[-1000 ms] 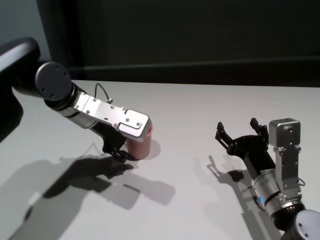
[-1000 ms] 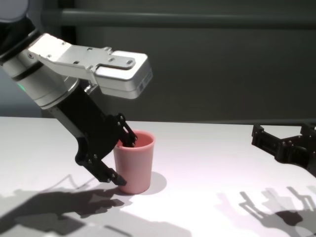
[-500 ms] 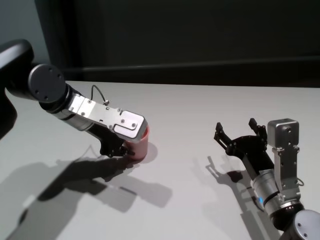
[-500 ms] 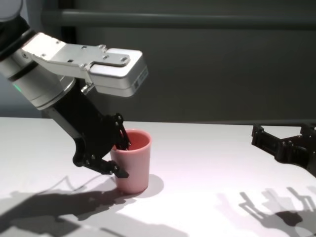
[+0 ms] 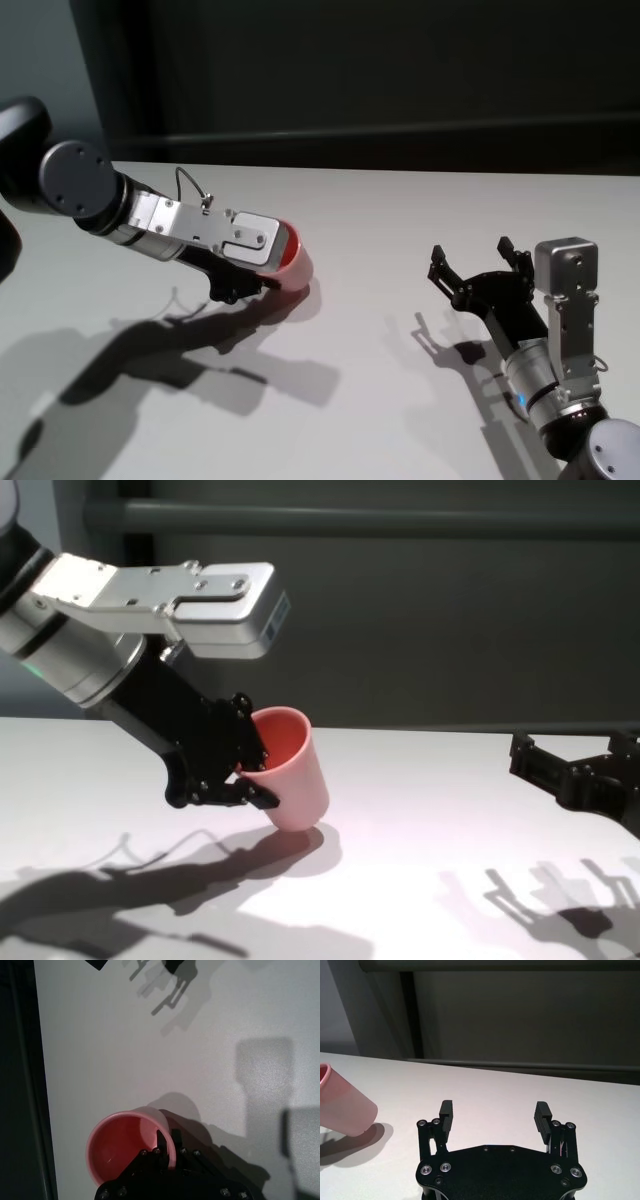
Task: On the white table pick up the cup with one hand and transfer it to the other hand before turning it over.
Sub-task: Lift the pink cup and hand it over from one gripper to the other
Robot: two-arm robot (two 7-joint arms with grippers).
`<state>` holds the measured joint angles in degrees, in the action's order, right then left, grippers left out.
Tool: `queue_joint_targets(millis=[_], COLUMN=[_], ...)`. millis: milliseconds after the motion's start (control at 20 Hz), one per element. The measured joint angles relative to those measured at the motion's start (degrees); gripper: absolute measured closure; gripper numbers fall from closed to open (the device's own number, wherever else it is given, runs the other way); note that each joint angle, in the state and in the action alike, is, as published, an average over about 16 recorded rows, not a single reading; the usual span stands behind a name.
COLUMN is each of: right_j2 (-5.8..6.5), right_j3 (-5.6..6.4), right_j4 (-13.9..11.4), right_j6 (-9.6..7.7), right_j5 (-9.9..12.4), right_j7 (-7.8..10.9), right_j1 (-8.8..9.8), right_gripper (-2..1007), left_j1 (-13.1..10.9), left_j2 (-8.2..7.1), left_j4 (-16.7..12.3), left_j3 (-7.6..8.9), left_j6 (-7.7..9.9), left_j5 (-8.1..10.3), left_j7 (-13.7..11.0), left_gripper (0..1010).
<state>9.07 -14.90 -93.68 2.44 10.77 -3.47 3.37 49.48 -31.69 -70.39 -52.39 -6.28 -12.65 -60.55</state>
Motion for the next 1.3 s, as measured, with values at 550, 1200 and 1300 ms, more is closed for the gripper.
queue_joint_targets(millis=[550,1200,1300], right_j2=[0.0,0.0,0.0], right_j3=[0.0,0.0,0.0], right_j4=[0.0,0.0,0.0], right_j6=[0.0,0.0,0.0], right_j5=[0.0,0.0,0.0], right_j7=[0.0,0.0,0.0], right_j1=[0.0,0.0,0.0], right_gripper=[3,3,3], left_j1=[-5.9,-11.1,-11.0], left_j2=[0.86,8.29,9.62], left_j4=[3.7,11.3,12.6], left_j3=[8.46,19.23,20.03], left_j6=[-3.13,-8.62,-9.22], left_j5=[11.36,33.1,35.52], left_j7=[10.5,10.8,9.8], left_gripper=[955,955,955])
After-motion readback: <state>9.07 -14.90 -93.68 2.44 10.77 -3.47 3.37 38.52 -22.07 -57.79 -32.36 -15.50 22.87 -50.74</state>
